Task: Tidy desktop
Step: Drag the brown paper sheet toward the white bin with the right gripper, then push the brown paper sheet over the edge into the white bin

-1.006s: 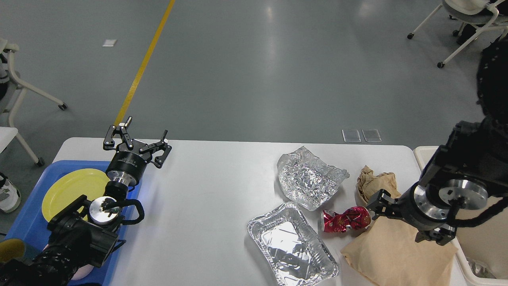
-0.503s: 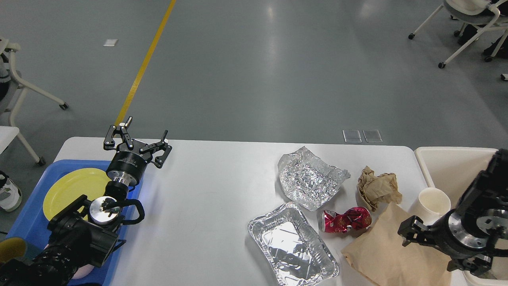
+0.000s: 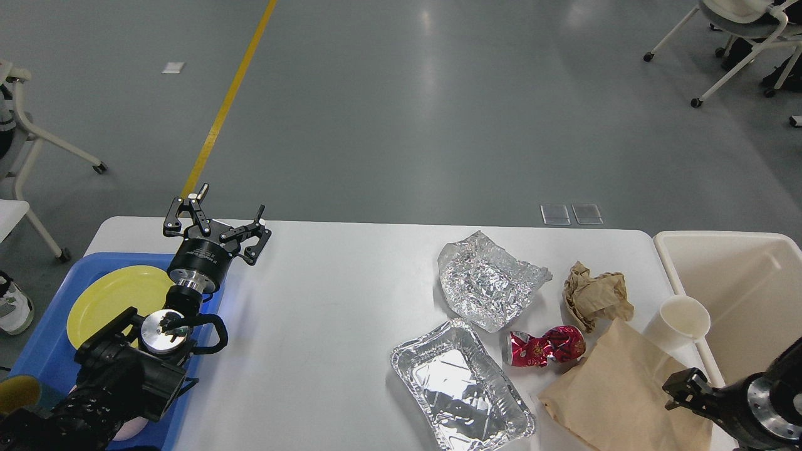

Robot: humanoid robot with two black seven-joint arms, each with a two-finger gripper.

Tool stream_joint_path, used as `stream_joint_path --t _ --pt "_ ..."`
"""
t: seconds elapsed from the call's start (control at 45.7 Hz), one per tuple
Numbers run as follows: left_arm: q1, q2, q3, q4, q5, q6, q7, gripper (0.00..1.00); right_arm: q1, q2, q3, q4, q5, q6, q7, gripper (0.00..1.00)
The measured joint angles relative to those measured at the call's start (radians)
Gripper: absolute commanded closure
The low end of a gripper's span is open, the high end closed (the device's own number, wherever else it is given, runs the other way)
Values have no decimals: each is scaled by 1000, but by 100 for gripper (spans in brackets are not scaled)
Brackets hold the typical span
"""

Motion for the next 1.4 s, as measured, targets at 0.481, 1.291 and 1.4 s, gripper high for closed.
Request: stream_joint_path --t 0.481,1.291,1.4 --pt "0 -1 0 0 0 -1 0 0 -284 -76 247 -217 0 -121 18 0" --pt "0 -1 0 -1 0 -1 0 0 -368 -137 369 -228 -3 -124 50 100" --pt "0 -1 0 -1 0 -1 0 0 -365 -164 365 -210 -19 -120 50 100"
